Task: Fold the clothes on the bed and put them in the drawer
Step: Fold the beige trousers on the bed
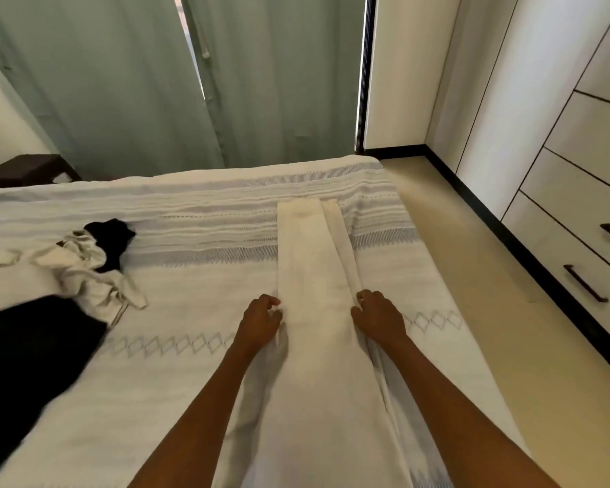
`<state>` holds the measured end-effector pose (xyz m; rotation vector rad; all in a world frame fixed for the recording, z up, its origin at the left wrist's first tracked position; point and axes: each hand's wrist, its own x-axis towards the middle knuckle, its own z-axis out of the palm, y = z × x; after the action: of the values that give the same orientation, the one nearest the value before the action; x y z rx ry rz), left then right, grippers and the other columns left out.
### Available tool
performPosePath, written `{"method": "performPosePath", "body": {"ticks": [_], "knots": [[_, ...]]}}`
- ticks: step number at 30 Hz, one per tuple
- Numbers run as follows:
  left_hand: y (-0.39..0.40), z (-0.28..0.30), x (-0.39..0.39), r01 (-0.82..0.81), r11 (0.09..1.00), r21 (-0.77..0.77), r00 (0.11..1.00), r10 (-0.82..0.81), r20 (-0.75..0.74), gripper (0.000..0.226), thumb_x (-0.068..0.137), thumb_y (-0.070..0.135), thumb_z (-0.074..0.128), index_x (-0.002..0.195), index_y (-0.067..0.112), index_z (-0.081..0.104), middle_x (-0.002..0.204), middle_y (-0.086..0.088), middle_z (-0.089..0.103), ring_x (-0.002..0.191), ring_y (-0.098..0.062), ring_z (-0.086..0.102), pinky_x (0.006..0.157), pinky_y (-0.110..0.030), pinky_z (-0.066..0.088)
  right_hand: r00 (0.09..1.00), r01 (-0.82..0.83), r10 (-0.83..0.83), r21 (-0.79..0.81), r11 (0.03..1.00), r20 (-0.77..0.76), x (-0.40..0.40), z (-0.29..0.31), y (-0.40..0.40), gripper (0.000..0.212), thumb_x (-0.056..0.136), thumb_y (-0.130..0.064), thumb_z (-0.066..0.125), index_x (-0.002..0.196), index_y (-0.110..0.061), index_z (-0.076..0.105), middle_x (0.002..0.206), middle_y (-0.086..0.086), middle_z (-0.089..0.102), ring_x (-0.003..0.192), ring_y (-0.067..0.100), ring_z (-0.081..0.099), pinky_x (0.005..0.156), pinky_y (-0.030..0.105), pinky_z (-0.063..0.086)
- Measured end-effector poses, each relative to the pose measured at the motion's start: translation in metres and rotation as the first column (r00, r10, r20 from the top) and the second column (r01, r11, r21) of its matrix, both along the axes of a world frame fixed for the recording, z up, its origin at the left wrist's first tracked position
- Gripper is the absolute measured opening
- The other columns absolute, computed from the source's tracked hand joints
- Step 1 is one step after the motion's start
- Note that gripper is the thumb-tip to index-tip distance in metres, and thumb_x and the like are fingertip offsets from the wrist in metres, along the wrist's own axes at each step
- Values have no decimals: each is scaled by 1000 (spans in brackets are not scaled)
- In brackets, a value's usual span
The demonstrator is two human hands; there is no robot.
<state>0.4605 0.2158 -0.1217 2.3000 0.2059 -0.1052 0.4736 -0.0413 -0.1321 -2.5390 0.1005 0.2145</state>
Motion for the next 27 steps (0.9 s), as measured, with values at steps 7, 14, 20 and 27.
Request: {"method": "performPosePath", "body": {"ticks": [7, 14, 20, 27], "knots": [[2, -4, 138, -21, 995, -93, 1000, 20, -15, 40, 99, 21, 57, 137, 9, 49, 121, -5, 58, 107, -18, 55, 86, -24, 38, 998, -36, 36, 8, 999, 42, 153, -2, 22, 29, 99, -32, 48, 118, -13, 60, 114, 8, 61, 109, 30, 59, 86, 36, 46], [-8, 2, 250, -130, 973, -192, 986, 107, -127, 53, 97, 14, 59, 145, 7, 40, 140, -15, 50, 128, -29, 52, 108, -41, 41, 998, -54, 59, 141, 988, -30, 273, 3, 46, 51, 100, -32, 53, 144, -10, 44, 137, 10, 59, 127, 29, 54, 96, 33, 42], [-7, -2, 332, -267, 939, -215, 958, 236, -162, 52, 88, 31, 64, 134, 10, 53, 131, -7, 61, 117, -29, 59, 102, -46, 47, 991, 78, -24, 432, 898, -128, 353, 6, 69, 63, 91, -35, 67, 144, -12, 43, 137, 4, 58, 126, 28, 55, 101, 35, 42], [-21, 7, 352, -257, 893, -371, 958, 285, 24, 27, 88, 17, 55, 62, 17, 49, 61, 2, 49, 58, -10, 43, 56, -30, 33, 948, 263, -318, 647, 715, -34, 368, 17, 73, 26, 86, -10, 61, 104, -27, 66, 97, -8, 67, 93, 22, 65, 82, 35, 51]]}}
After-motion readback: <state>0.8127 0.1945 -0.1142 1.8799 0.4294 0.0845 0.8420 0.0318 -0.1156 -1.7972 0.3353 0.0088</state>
